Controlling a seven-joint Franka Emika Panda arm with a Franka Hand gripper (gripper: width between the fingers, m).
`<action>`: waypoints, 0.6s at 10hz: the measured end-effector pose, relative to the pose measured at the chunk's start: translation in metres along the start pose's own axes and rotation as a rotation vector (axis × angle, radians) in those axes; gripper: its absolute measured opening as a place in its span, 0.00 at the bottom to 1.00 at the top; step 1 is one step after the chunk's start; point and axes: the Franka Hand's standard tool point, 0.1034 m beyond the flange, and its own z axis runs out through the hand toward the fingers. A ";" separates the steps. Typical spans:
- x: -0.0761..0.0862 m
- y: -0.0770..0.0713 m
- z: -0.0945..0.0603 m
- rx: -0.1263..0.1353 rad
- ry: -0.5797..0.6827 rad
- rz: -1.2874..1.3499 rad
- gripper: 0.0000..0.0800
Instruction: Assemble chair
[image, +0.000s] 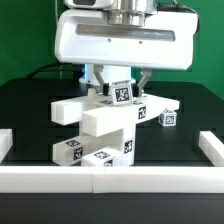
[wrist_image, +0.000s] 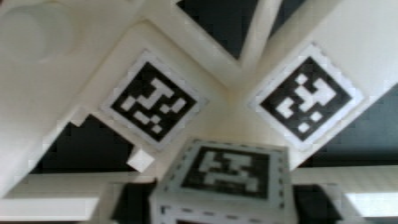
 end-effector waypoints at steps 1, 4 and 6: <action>0.000 0.000 0.000 0.000 0.000 0.019 0.34; 0.000 0.000 0.000 0.000 -0.001 0.143 0.34; 0.000 0.000 0.001 0.000 -0.001 0.301 0.34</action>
Offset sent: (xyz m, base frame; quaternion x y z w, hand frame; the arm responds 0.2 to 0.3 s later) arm 0.0000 0.0000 0.0000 0.0000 0.0000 0.1296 0.9916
